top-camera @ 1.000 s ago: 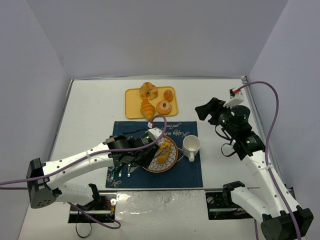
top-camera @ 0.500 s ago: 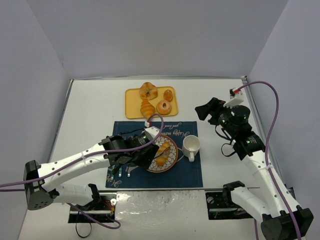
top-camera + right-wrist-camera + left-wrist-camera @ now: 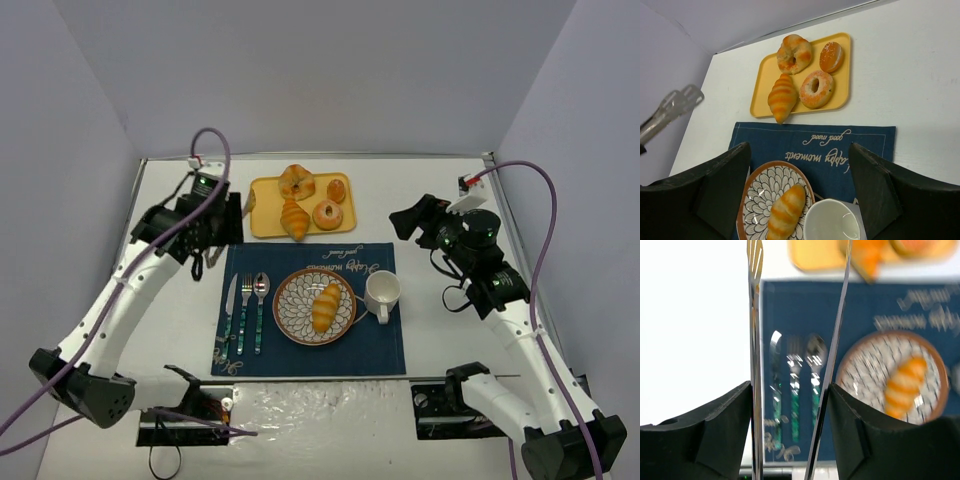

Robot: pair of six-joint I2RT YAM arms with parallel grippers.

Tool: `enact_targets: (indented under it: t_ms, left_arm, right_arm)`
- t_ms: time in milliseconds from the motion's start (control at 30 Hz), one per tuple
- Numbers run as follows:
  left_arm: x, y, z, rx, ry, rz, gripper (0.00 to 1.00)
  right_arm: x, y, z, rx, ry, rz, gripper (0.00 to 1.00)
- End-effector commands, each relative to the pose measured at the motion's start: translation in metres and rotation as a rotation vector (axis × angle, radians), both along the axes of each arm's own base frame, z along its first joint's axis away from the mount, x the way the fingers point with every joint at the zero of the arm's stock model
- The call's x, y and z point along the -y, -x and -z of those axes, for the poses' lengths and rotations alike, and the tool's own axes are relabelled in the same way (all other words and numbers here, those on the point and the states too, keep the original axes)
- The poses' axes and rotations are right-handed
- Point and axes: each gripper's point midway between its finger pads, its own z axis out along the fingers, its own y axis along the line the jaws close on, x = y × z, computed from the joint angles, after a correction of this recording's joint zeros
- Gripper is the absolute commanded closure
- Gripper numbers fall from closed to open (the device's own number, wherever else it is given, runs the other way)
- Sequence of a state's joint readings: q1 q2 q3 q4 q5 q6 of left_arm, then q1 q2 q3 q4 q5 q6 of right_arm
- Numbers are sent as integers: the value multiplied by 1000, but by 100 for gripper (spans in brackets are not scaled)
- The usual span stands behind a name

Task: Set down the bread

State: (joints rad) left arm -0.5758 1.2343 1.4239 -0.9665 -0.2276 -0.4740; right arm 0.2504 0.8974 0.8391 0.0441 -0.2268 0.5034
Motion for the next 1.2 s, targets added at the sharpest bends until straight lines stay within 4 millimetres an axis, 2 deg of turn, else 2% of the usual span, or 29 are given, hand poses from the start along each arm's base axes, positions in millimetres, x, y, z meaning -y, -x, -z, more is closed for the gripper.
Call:
enact_targets:
  t_ms: [0,33,100,133,167,200,233,267,300,367,400,467,500,567,600,733,833,933,1100,1167]
  left_arm:
    - [-35,-48,-23,79,9,-106,44]
    - [-53,-71,-14,68,8,-175,44]
    - [-69,-95,-10,64,21,-245,43]
    - [-76,-114,6,37,21,-274,44]
    - [-95,-125,12,33,28,-336,44]
    - [-103,-135,20,22,40,-366,44]
    - [-103,-154,35,4,80,-375,44]
    - [-114,-168,52,-24,87,-409,44]
    - [-120,-180,58,-18,93,-424,43]
    - [-137,-194,77,-48,88,-471,42]
    - [-138,-202,104,-103,79,-474,42]
    - [-156,-214,117,-116,94,-509,41]
    - [-157,-219,140,-151,91,-511,41]
    - [-157,-225,158,-184,94,-508,39]
    - [-156,-225,175,-222,87,-509,38]
    - [-156,-223,204,-284,76,-509,29]
    - [-154,-218,216,-325,78,-506,20]
    - [-151,-216,216,-332,89,-504,15]
    - [-149,-214,184,-284,88,-504,11]
    - [-148,-213,161,-241,84,-499,10]
  right_arm:
    - [-9,-4,-29,82,-21,-42,0]
    - [-10,-4,-30,84,-25,-46,0]
    - [-12,-4,-31,85,-30,-54,0]
    - [-12,-4,-31,84,-32,-57,0]
    - [-13,-4,-34,90,-34,-60,0]
    - [-13,-4,-33,87,-34,-62,0]
    - [-13,-4,-35,94,-33,-65,0]
    - [-13,-4,-36,96,-32,-66,0]
    - [-13,-3,-37,100,-32,-67,0]
    - [-14,-3,-37,97,-33,-70,0]
    - [-15,-2,-38,99,-36,-74,0]
    - [-15,-2,-37,97,-38,-77,0]
    - [-15,-2,-36,96,-37,-77,0]
    - [-16,-1,-34,93,-36,-82,0]
    - [-16,-1,-31,87,-35,-82,0]
    - [-15,0,-22,72,-20,-81,0]
    - [-14,0,-18,65,-15,-78,0]
    - [-14,0,-17,64,-14,-80,0]
    - [-14,0,-16,65,-11,-79,0]
    - [-13,0,-17,69,-9,-80,0]
